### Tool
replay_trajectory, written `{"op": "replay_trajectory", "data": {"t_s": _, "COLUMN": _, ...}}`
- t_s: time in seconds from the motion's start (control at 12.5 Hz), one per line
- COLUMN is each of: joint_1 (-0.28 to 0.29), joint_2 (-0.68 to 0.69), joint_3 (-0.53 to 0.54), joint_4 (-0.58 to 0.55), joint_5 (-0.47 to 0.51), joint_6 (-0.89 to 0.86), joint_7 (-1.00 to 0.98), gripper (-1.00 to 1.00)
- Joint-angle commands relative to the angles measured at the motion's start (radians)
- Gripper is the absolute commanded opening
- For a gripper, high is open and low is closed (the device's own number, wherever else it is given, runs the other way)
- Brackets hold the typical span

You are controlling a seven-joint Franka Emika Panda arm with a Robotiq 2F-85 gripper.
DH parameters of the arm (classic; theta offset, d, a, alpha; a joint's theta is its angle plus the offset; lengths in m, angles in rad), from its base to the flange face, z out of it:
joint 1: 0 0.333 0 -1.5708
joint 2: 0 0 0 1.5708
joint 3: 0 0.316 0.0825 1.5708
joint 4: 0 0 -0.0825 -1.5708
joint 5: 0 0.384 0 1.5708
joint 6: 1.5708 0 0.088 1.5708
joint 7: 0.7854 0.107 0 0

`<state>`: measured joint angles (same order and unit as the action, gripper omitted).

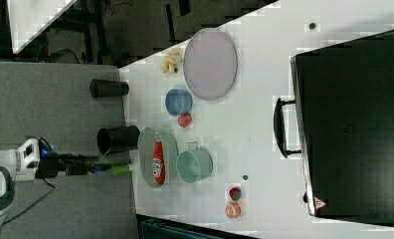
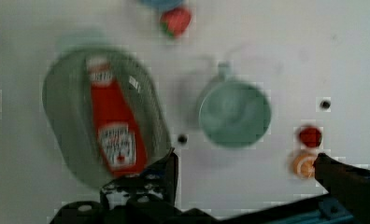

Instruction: Pick ketchup from strainer and place it on the table

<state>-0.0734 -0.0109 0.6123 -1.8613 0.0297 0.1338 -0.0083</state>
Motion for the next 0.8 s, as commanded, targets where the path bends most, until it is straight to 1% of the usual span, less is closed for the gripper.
{"op": "replay_trajectory", "data": {"t_s": 0.08, "joint_1": 0.025, "joint_2": 0.016, "joint_3": 0.073, "joint_4": -0.026, "joint_5": 0.003, "joint_6": 0.049, "joint_7": 0.037, "gripper": 1.00}}
{"op": "replay_trajectory", "data": {"t_s": 0.24, "joint_1": 0.029, "joint_2": 0.050, "joint_3": 0.129, "joint_4": -0.087, "joint_5": 0.002, "joint_6": 0.162, "joint_7": 0.038, "gripper": 1.00}}
{"op": "replay_trajectory", "data": {"t_s": 0.48, "joint_1": 0.036, "joint_2": 0.099, "joint_3": 0.175, "joint_4": -0.210, "joint_5": -0.013, "joint_6": 0.401, "joint_7": 0.038, "gripper": 1.00}}
{"op": "replay_trajectory", "data": {"t_s": 0.8, "joint_1": 0.049, "joint_2": 0.180, "joint_3": 0.179, "joint_4": -0.363, "joint_5": -0.122, "joint_6": 0.687, "joint_7": 0.060, "gripper": 1.00}}
